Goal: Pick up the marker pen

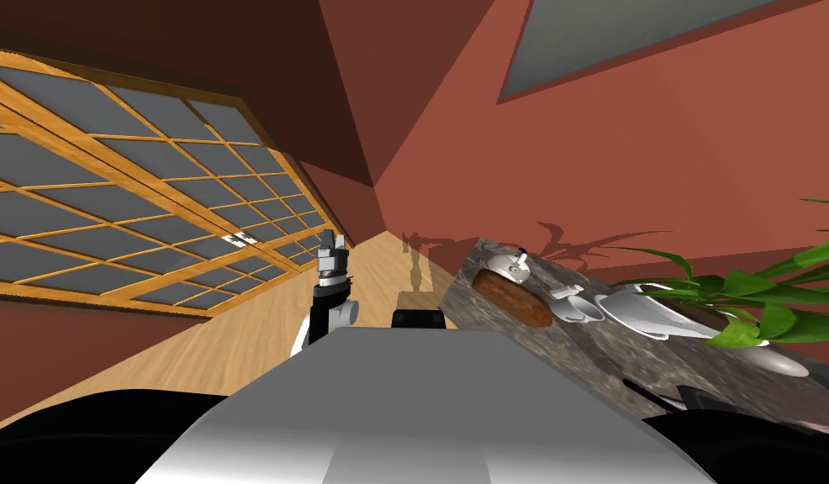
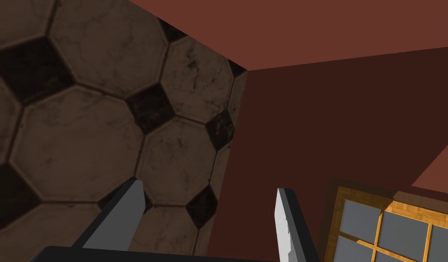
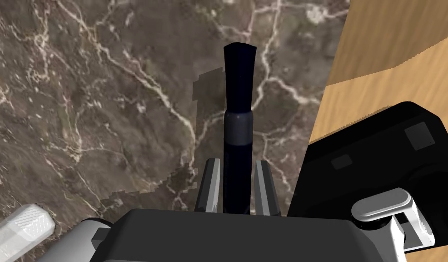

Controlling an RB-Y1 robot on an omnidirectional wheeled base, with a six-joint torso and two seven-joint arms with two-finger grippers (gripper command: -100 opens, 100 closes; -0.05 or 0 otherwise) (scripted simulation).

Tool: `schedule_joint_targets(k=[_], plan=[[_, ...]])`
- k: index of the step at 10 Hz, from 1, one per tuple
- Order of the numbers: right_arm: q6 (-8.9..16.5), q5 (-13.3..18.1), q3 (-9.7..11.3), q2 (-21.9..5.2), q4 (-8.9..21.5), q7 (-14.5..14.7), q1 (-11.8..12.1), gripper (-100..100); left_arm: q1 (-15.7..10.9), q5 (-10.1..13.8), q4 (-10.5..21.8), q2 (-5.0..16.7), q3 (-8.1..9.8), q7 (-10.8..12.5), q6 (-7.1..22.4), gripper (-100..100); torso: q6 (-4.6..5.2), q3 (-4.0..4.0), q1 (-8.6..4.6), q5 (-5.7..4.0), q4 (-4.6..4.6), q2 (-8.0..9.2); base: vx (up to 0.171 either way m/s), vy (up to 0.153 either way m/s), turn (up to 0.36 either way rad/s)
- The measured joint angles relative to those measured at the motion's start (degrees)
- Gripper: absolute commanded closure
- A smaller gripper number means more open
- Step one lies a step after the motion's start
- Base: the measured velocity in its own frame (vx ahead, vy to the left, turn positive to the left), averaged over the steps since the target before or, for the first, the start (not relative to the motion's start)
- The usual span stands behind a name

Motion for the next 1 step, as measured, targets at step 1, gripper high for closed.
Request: schedule_joint_targets(k=[1], plan=[[-0.1, 0.0, 0.0, -0.1, 0.0, 0.0, 0.0, 0, 0.0, 0.0, 0.0, 0.0, 0.0, 0.0, 0.0, 0, -0.07, 0.03, -0.07, -0.03, 0.01, 0.06, 0.002, 0.006, 0.006]])
